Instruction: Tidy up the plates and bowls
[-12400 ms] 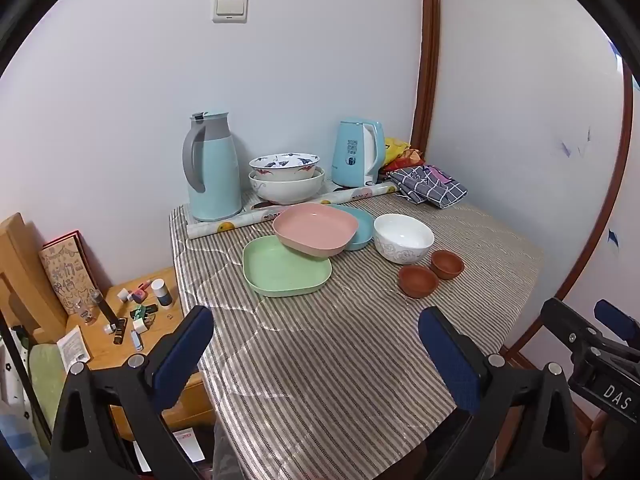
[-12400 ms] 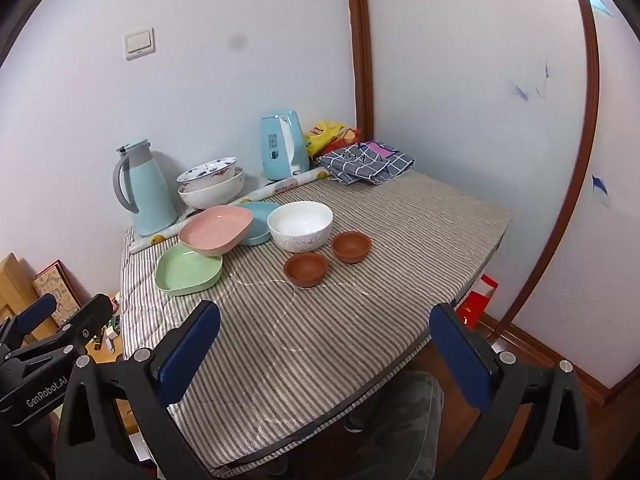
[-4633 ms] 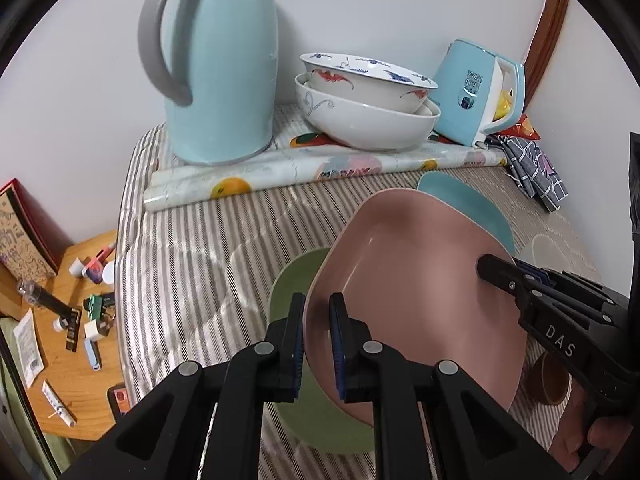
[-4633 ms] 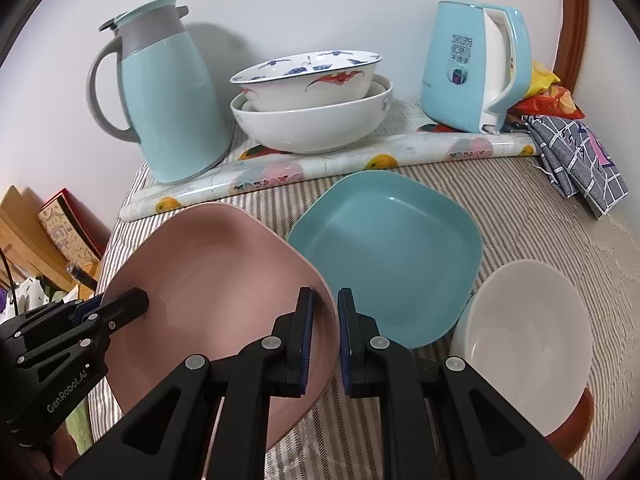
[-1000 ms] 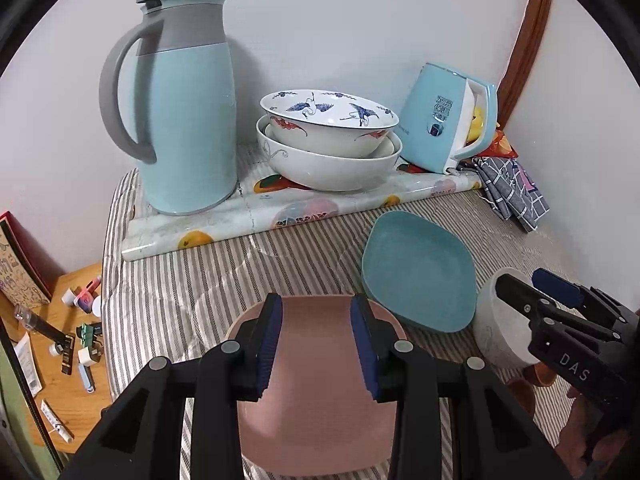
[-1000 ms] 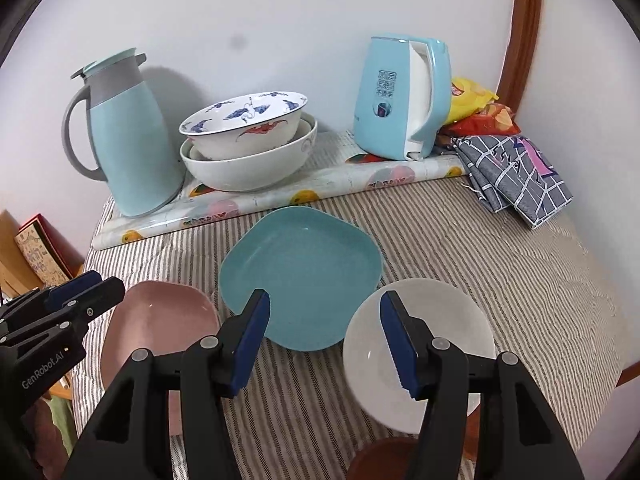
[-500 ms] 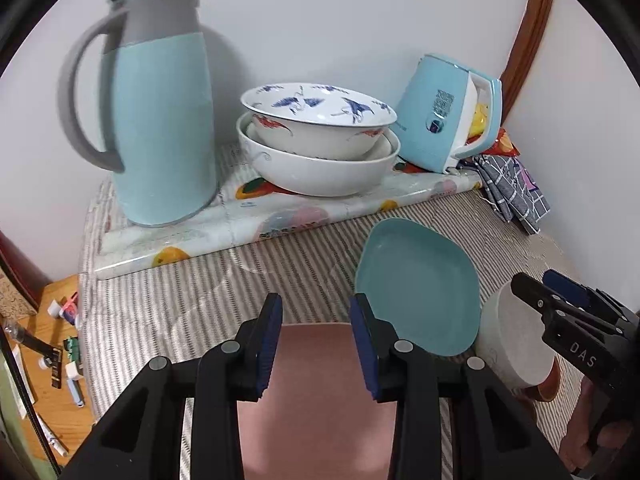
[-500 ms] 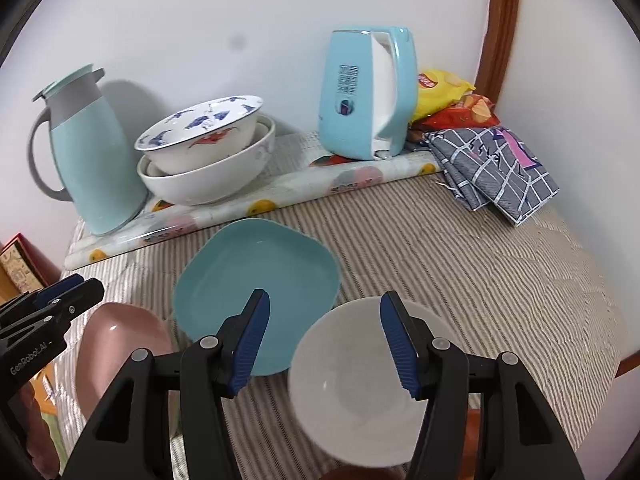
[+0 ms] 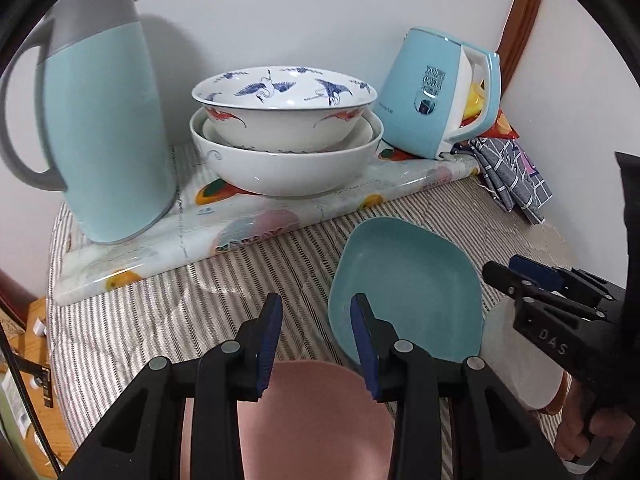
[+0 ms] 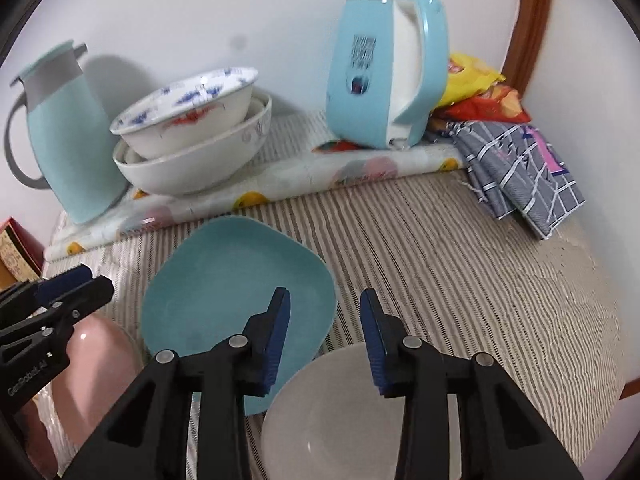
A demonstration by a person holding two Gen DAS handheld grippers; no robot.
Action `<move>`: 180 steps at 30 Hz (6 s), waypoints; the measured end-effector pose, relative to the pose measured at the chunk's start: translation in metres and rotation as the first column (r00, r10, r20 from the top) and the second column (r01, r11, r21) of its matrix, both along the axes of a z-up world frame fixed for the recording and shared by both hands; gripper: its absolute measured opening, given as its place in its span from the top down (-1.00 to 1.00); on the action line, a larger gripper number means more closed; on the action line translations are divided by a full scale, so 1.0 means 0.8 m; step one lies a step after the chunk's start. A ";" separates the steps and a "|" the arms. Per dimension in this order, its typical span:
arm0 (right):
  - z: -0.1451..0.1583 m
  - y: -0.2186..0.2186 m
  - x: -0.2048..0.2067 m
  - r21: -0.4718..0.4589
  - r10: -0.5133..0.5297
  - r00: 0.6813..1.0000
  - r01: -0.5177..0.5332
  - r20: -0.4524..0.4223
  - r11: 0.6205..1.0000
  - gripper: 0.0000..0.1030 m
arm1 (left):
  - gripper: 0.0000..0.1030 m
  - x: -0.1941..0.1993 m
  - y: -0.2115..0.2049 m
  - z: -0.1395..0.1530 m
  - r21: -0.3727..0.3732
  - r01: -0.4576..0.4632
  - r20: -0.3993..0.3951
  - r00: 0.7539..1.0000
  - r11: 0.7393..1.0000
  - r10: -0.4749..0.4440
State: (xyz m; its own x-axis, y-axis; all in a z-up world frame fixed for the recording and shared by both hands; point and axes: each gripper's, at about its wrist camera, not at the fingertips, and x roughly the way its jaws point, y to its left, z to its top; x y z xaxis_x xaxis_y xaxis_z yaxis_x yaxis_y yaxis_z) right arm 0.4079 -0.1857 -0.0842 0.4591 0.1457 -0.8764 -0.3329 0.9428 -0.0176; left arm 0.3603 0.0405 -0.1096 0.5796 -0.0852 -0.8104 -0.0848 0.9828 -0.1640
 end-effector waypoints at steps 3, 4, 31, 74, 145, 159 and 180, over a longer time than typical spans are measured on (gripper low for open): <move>-0.008 0.003 0.007 0.005 0.002 1.000 -0.001 -0.023 1.000 0.30 | 0.34 0.009 0.000 -0.006 -0.007 -0.002 -0.015 1.000 1.000 0.002; -0.010 0.004 0.008 0.002 0.003 1.000 -0.003 -0.025 1.000 0.30 | 0.34 0.010 0.001 -0.008 -0.010 -0.002 -0.018 1.000 1.000 0.002; -0.039 0.006 0.036 -0.009 0.010 0.997 -0.010 -0.083 1.000 0.75 | 0.76 0.030 -0.008 -0.038 -0.008 0.019 -0.059 0.998 1.000 -0.019; -0.029 0.000 0.037 0.007 0.042 0.998 -0.042 -0.046 0.999 0.41 | 0.89 0.030 -0.007 -0.044 -0.038 0.024 -0.074 0.997 0.999 -0.026; 0.027 0.073 -0.140 0.062 0.093 0.996 -0.092 -0.009 0.994 0.87 | 0.89 -0.171 0.064 0.015 -0.066 -0.105 -0.005 0.994 0.992 0.105; 0.016 0.086 -0.142 0.080 0.119 0.993 -0.118 -0.015 0.990 0.86 | 0.89 -0.182 0.074 0.005 -0.062 -0.130 -0.023 0.991 0.990 0.128; 0.007 0.109 -0.140 0.100 0.165 0.986 -0.162 -0.022 0.982 0.84 | 0.89 -0.194 0.092 0.000 -0.076 -0.173 -0.036 0.985 0.982 0.171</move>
